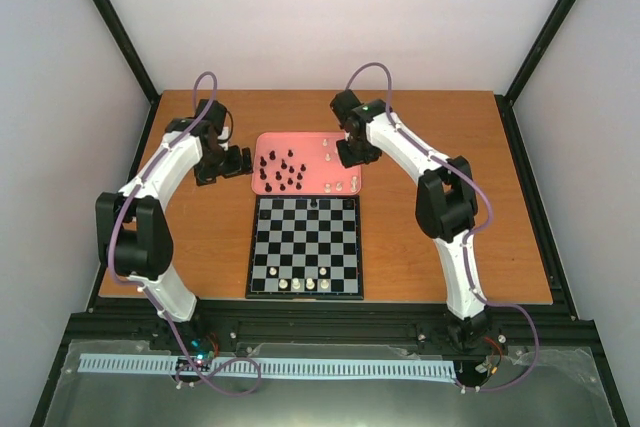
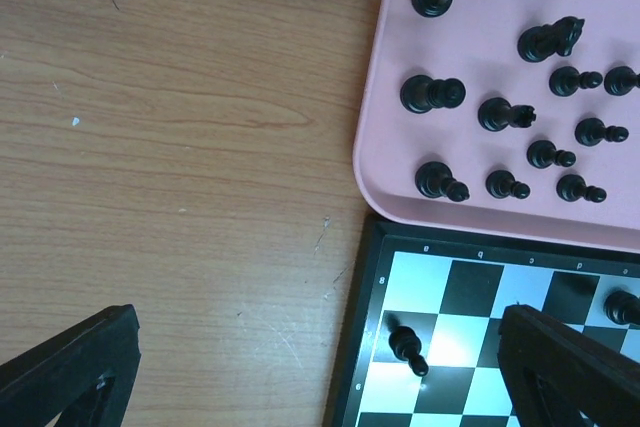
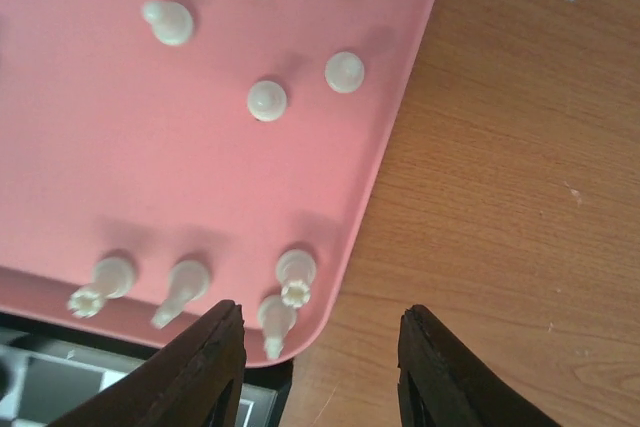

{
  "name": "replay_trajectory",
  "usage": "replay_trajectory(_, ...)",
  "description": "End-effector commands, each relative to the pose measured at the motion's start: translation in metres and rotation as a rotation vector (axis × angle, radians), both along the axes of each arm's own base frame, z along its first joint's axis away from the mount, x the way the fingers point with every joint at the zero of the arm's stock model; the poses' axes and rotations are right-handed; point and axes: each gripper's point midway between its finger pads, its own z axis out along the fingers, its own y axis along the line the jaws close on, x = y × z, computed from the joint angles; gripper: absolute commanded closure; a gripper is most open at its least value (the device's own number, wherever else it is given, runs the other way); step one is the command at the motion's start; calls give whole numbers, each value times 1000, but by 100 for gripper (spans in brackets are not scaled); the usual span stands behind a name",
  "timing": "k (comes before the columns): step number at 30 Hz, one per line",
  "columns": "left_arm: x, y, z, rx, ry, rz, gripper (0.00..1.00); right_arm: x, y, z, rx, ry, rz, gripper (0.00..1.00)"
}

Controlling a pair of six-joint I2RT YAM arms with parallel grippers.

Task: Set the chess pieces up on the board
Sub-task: Pick up the chess piece from the storage box.

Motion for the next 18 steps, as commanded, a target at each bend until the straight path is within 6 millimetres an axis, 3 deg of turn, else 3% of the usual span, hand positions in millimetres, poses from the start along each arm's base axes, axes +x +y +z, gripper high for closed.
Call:
replay_trajectory(1,11,-1,4,11,-18,-8,0,3,3,-4,-23,19,67,57)
replay_trajectory(10,15,-1,-5,17,-9,-14,0,-3,2,-23,-15,74,86,60)
replay_trajectory(18,19,-1,-1,15,-29,-9,0,-10,36,-13,143,82,134,61)
